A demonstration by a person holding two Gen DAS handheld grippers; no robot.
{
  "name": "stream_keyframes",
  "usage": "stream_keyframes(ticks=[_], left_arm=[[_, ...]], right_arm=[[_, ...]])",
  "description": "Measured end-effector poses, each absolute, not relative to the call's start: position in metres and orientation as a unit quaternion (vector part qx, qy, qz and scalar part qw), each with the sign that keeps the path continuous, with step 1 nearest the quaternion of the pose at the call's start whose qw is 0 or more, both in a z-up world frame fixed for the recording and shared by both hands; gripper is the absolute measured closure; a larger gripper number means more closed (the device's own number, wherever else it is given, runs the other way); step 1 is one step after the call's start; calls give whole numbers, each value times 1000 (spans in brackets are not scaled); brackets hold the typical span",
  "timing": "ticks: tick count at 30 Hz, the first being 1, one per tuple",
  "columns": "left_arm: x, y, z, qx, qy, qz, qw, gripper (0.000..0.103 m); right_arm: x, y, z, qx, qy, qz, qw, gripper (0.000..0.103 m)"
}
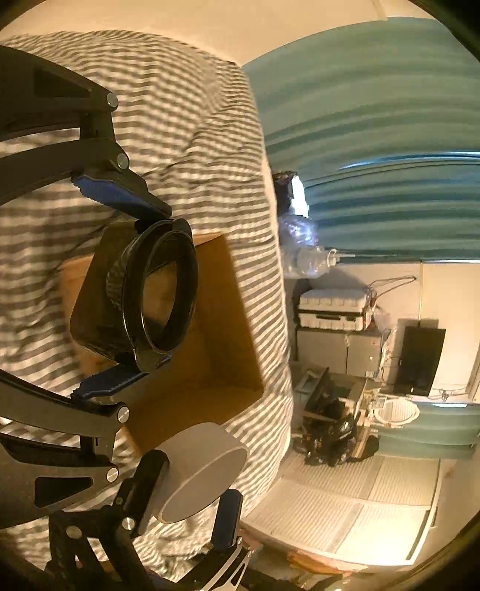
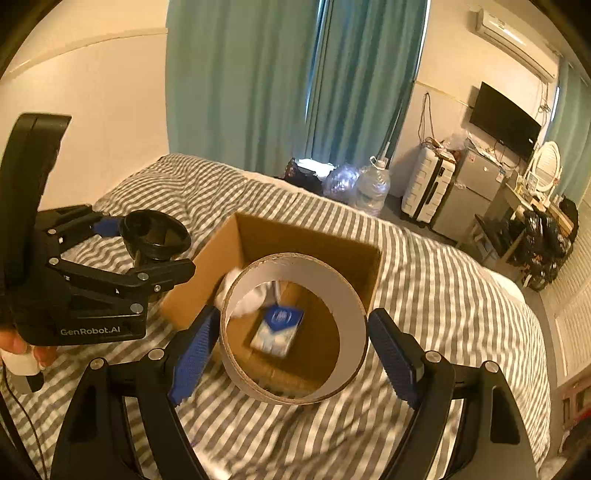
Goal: Organize objects
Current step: 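Lower the black object and tape roll into the box and open both grippers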
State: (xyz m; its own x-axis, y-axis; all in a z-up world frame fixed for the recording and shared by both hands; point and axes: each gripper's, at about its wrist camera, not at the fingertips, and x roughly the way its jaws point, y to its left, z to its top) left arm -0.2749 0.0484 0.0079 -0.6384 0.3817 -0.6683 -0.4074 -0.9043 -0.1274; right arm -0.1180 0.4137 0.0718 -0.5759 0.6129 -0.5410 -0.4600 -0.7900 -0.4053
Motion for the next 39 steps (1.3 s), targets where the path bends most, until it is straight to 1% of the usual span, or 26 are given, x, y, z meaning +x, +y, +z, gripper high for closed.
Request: stream_keyframes(ticks=[4, 7, 10, 13, 17, 22, 25, 27, 28, 31, 37, 38, 39], left_arm=[[-308, 59, -2, -372, 29, 902, 218, 28], [-329, 69, -18, -382, 45, 897, 221, 28], [-342, 77, -35, -395, 44, 886, 236, 28], [-349, 86, -48, -398, 48, 880, 253, 28], [-354, 93, -63, -406, 43, 873, 268, 28], [-360, 96, -74, -405, 56, 873, 265, 28], [-357, 98, -73, -405, 49, 870, 276, 24], [-353, 96, -68, -402, 41, 871, 278, 13], [-350, 95, -65, -399, 39, 874, 276, 11], [-342, 91, -53, -396, 39, 876, 271, 10], [-313, 73, -10, -378, 46, 889, 256, 10], [-309, 69, -2, -374, 45, 891, 252, 9], [-303, 63, 7, -371, 42, 894, 247, 5]], right_arm=[[-148, 446, 70, -352, -106, 877, 309, 21], [-166, 470, 68, -355, -101, 875, 313, 21], [-182, 492, 67, -358, -98, 874, 314, 21], [-195, 508, 60, -365, -103, 871, 313, 21], [-201, 522, 46, -375, -90, 872, 302, 21], [-204, 525, 35, -384, -75, 873, 291, 20], [-200, 526, 40, -377, -57, 879, 285, 20], [-195, 527, 49, -368, -42, 885, 283, 20], [-191, 523, 54, -361, -37, 888, 283, 18], [-178, 512, 71, -344, -37, 892, 292, 10], [-152, 473, 104, -330, -53, 892, 305, 10], [-146, 465, 111, -327, -56, 892, 306, 10], [-142, 460, 116, -326, -58, 893, 306, 10]])
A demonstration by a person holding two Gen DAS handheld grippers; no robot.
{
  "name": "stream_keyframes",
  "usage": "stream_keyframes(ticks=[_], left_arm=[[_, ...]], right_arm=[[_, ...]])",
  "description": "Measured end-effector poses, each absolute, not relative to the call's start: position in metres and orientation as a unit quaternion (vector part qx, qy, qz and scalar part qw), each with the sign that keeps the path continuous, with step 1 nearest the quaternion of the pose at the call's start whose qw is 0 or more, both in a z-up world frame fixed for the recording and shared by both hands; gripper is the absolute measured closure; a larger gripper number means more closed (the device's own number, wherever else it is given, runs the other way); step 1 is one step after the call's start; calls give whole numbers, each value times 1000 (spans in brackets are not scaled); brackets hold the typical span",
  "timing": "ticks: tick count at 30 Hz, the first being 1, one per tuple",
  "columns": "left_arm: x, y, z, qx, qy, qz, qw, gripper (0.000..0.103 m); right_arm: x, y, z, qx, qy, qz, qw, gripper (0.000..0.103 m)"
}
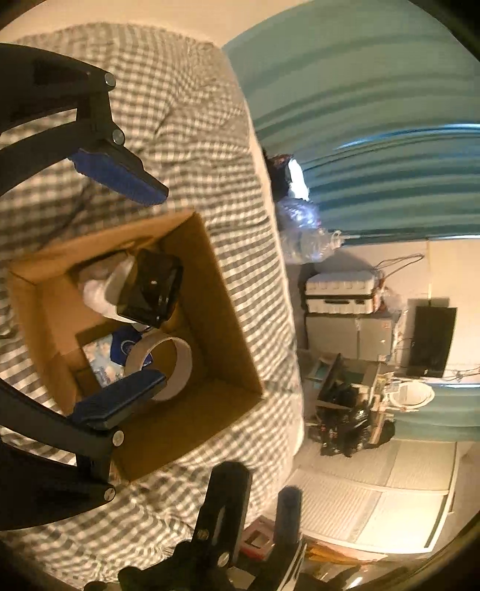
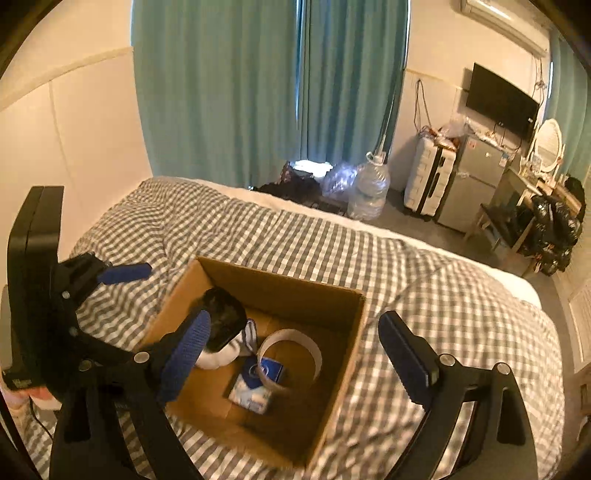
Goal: Organize objects
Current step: 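Lower the black object and tape roll into the box and open both grippers, then grasp the white figurine with the left gripper while the right gripper grasps the white cream tube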
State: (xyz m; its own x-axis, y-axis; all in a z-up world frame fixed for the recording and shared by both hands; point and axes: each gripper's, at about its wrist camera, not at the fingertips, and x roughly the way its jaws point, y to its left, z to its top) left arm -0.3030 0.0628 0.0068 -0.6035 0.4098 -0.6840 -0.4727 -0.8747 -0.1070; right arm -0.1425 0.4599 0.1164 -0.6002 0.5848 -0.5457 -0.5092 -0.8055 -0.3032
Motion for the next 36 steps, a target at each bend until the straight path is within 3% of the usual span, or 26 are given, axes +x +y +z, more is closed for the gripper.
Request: stream_keyframes(ticks=[7, 15, 28, 36], left_arm=[[-271, 29, 49, -364, 13, 905, 221, 3], [-212, 2, 51, -378, 63, 907, 175, 1], [-126, -2, -34, -406, 29, 904, 134, 1], [-90, 23, -90, -451, 23, 878, 159, 1]], right_arm=[[-105, 410, 150, -304, -76, 894, 320, 10], [-50, 357, 150, -303, -106, 894, 314, 10], [-23, 333, 3, -441, -105, 858, 243, 10], [-38, 331, -72, -513, -83, 837, 173, 11]])
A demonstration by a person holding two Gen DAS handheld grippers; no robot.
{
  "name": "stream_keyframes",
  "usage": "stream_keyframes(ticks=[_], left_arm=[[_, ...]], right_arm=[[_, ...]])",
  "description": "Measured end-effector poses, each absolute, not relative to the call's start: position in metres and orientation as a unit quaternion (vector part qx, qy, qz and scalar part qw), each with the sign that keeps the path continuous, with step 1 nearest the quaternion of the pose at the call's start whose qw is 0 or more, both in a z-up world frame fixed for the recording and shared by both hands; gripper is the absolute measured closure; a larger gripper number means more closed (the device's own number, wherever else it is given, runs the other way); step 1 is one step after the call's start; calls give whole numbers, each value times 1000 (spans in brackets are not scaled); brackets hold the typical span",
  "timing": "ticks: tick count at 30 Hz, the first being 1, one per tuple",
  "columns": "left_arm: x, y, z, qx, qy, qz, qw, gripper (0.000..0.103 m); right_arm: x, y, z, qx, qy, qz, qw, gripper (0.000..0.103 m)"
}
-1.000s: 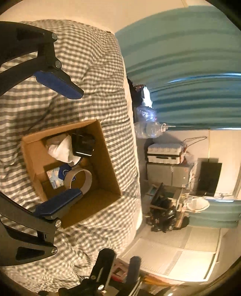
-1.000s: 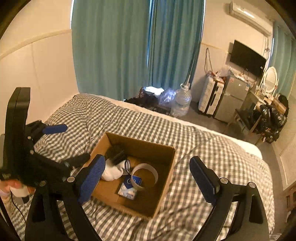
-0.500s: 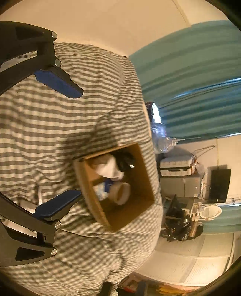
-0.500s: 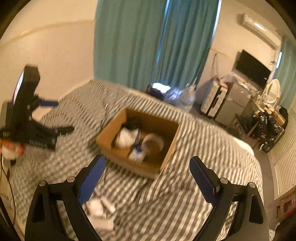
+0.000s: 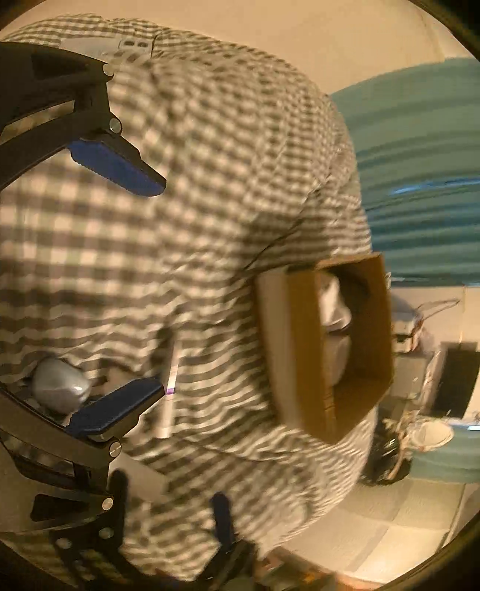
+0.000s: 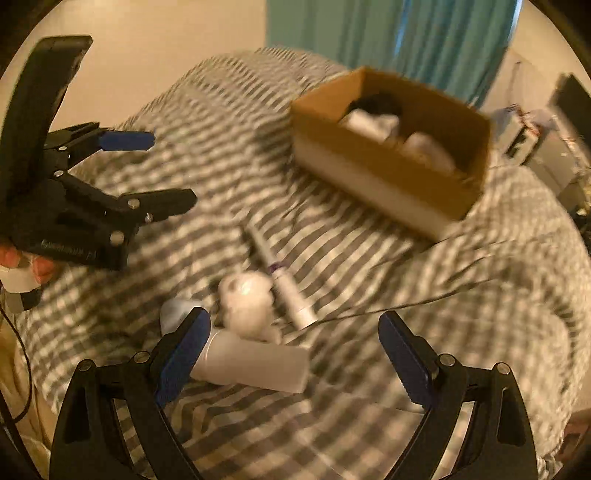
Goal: Organize objects
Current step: 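Grasp the white figurine with the left gripper while the right gripper grasps the white cream tube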
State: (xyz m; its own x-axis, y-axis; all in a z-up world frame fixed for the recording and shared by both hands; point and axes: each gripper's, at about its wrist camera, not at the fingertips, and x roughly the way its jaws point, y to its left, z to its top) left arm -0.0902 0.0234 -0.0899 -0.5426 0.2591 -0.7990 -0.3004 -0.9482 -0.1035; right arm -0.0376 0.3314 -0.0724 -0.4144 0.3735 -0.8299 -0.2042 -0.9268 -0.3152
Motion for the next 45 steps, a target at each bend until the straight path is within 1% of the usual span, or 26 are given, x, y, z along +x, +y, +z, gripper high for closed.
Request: stream_keyframes(ticks=[4, 7, 13, 17, 20, 22, 23, 24, 25, 26, 27, 28, 29, 39, 45], left_arm=[[-83, 41, -109, -464, 40, 867, 179, 1], [-88, 55, -121, -477, 40, 854, 203, 1], [-98, 78, -139, -493, 48, 834, 242, 1], [-106, 86, -145, -497, 29, 828, 258, 2], [-109, 90, -151, -508, 7, 814, 281, 3], [-103, 95, -149, -506, 9, 807, 306, 8], [-100, 99, -150, -508, 8, 799, 322, 15], [-97, 102, -151, -511, 7, 791, 337, 19], [-96, 105, -152, -514, 11, 786, 344, 20], [-97, 106, -154, -518, 12, 783, 345, 23], [-98, 106, -154, -523, 8, 779, 345, 32], [-99, 106, -156, -529, 2, 775, 347, 36], [-100, 105, -157, -532, -1, 772, 348, 38], [-84, 97, -142, -512, 32, 802, 307, 39], [-84, 86, -129, -498, 34, 814, 297, 39]], right_arm=[[-41, 343, -76, -514, -68, 835, 183, 11], [-38, 347, -79, -521, -47, 834, 176, 11], [-32, 363, -78, -522, -14, 830, 196, 11], [-35, 375, -70, -518, -32, 825, 224, 11], [-34, 384, -64, -508, -30, 829, 232, 11], [-32, 389, -62, -503, -21, 832, 233, 11], [-31, 391, -63, -502, -17, 833, 233, 11], [-31, 392, -63, -502, -16, 833, 234, 11], [-31, 392, -64, -501, -16, 833, 234, 11], [-32, 393, -65, -502, -16, 832, 235, 11], [-33, 393, -67, -503, -18, 831, 237, 11], [-33, 392, -67, -504, -21, 830, 239, 11], [-34, 391, -68, -506, -24, 828, 240, 11], [-37, 384, -71, -508, -50, 822, 252, 11], [-42, 380, -75, -514, -55, 819, 247, 11]])
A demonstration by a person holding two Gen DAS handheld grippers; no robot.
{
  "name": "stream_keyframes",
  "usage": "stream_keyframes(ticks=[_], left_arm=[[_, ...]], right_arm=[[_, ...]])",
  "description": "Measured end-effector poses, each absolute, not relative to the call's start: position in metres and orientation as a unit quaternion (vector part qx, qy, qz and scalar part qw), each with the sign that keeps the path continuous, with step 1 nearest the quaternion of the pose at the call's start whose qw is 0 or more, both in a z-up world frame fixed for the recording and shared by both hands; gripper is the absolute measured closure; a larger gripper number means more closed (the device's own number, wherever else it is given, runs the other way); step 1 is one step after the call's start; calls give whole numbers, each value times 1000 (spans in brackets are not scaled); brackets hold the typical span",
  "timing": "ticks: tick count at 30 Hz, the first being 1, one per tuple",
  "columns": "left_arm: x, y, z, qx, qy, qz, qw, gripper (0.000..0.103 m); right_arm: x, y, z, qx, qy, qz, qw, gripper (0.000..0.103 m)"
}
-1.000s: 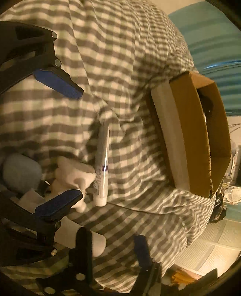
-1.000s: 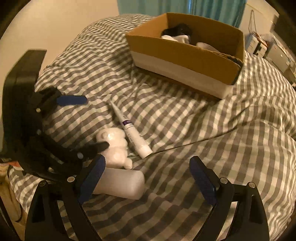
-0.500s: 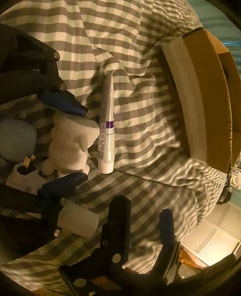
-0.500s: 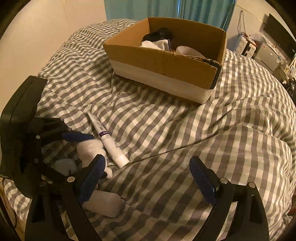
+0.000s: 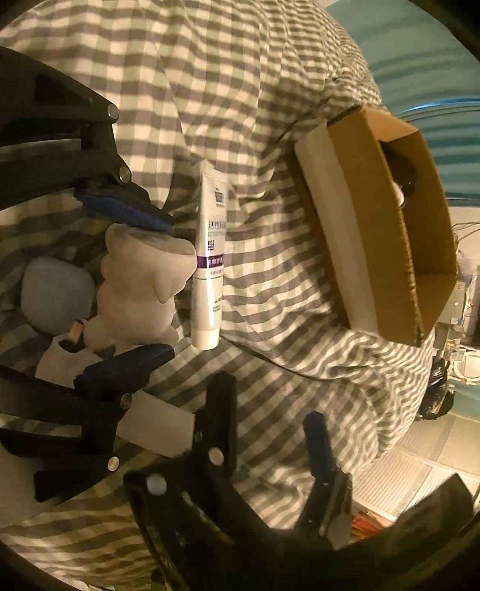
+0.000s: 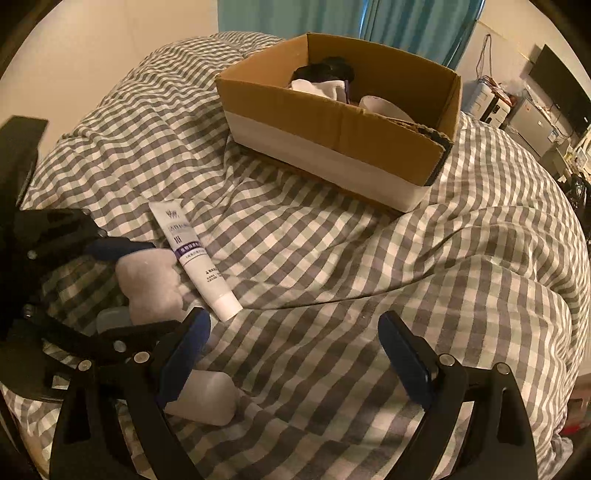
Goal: Organize objects
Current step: 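Grasp the white figurine with the left gripper while the right gripper grasps the white cream tube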
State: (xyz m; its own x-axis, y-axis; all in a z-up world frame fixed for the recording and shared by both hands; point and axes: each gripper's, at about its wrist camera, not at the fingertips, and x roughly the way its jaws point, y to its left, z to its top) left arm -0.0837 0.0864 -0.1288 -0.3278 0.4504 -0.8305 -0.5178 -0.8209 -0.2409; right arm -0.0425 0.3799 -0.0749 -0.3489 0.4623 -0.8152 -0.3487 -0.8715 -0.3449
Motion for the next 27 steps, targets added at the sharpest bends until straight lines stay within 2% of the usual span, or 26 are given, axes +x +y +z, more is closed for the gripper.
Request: stream_keyframes(ticks=[6, 12, 27], left_arm=[[-84, 80, -110, -498, 5, 808, 314, 39], [-74, 75, -101, -502, 7, 803, 322, 39], [-64, 58, -114, -534, 16, 793, 295, 38]], right_arm=[[-50, 380, -76, -513, -52, 822, 241, 11], [-53, 380, -77, -512, -51, 823, 239, 11], [-46, 374, -73, -500, -57, 831, 236, 11]])
